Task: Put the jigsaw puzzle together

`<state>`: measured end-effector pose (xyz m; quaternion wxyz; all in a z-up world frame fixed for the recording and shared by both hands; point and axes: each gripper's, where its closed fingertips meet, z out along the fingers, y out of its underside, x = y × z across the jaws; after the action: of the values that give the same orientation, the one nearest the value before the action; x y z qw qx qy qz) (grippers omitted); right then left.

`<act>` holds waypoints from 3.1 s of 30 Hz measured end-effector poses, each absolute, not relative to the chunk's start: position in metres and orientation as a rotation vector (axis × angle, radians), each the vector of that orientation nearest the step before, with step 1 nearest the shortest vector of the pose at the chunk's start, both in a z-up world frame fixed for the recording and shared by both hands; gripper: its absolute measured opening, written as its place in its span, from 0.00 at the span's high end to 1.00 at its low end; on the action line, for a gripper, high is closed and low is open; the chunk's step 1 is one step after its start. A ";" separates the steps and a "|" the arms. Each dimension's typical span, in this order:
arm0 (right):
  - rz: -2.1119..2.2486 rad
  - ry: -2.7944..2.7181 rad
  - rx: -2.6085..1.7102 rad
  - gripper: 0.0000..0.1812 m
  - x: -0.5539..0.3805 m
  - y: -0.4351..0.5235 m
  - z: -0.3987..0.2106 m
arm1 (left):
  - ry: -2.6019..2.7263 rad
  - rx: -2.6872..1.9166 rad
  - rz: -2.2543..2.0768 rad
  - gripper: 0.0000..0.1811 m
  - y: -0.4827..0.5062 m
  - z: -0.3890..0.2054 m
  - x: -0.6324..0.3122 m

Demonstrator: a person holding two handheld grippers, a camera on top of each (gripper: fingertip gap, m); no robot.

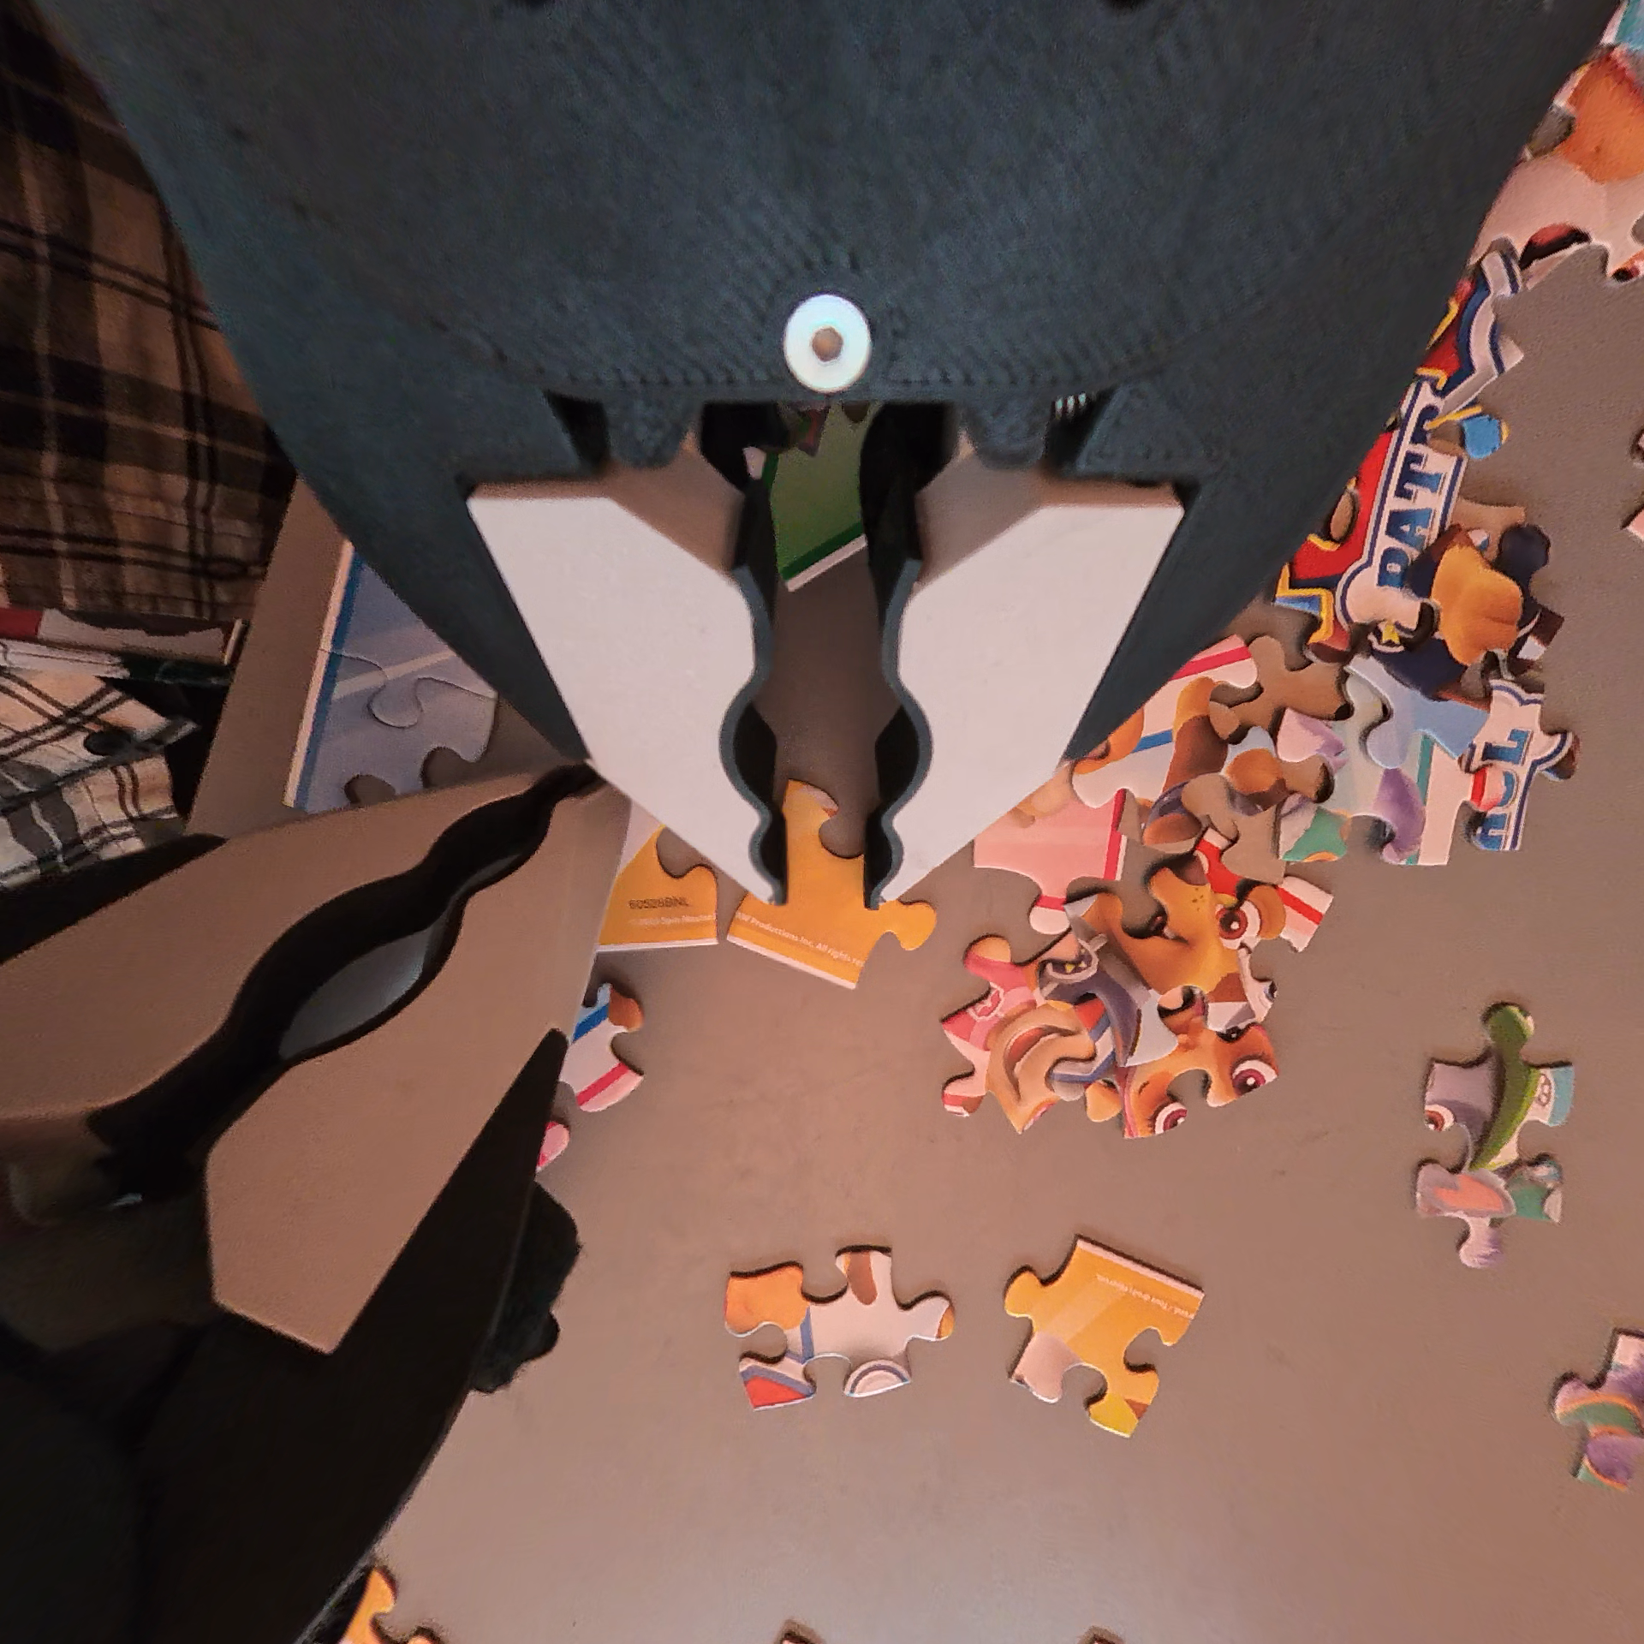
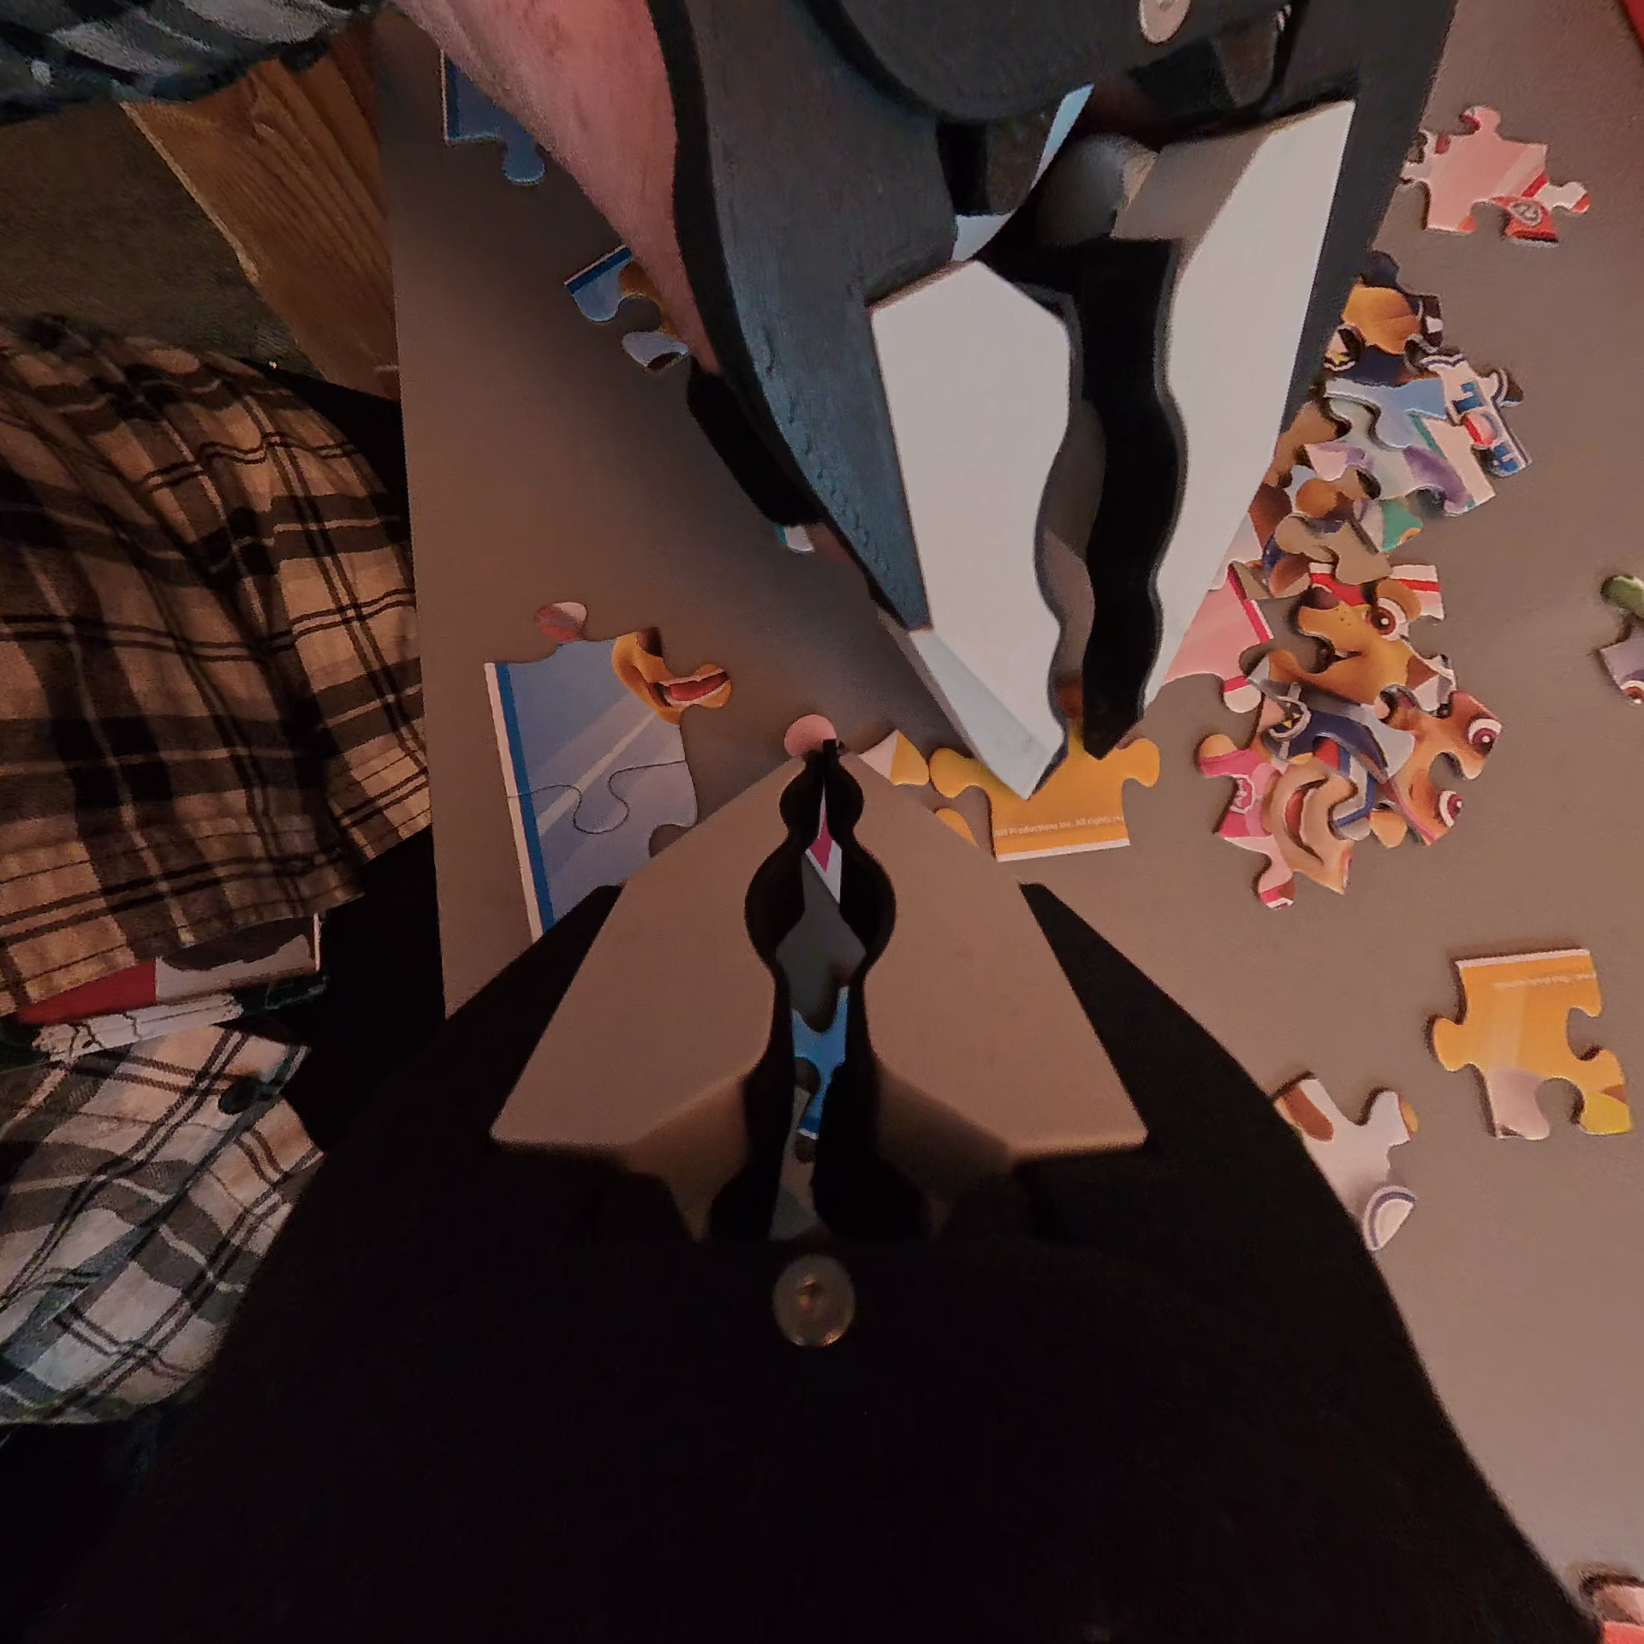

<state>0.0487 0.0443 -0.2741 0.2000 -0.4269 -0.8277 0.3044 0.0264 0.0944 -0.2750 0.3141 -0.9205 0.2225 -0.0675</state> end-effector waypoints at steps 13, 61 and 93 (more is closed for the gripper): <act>0.843 -2.303 -1.376 0.84 0.066 0.076 -0.276 | 0.676 -2.503 -0.305 0.81 0.051 -0.274 0.054; 0.847 -2.227 -1.301 0.94 0.067 0.065 -0.275 | 0.617 -2.469 -0.341 0.81 0.049 -0.275 0.058; 0.796 -2.090 -1.353 1.00 0.050 0.057 -0.273 | 0.720 -2.433 -0.318 0.88 0.065 -0.265 0.042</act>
<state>0.0497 0.0568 -0.2728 0.2607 -0.4998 -0.7719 0.2939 0.0415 0.0649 -0.2649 0.2880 -0.9111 0.2696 -0.1192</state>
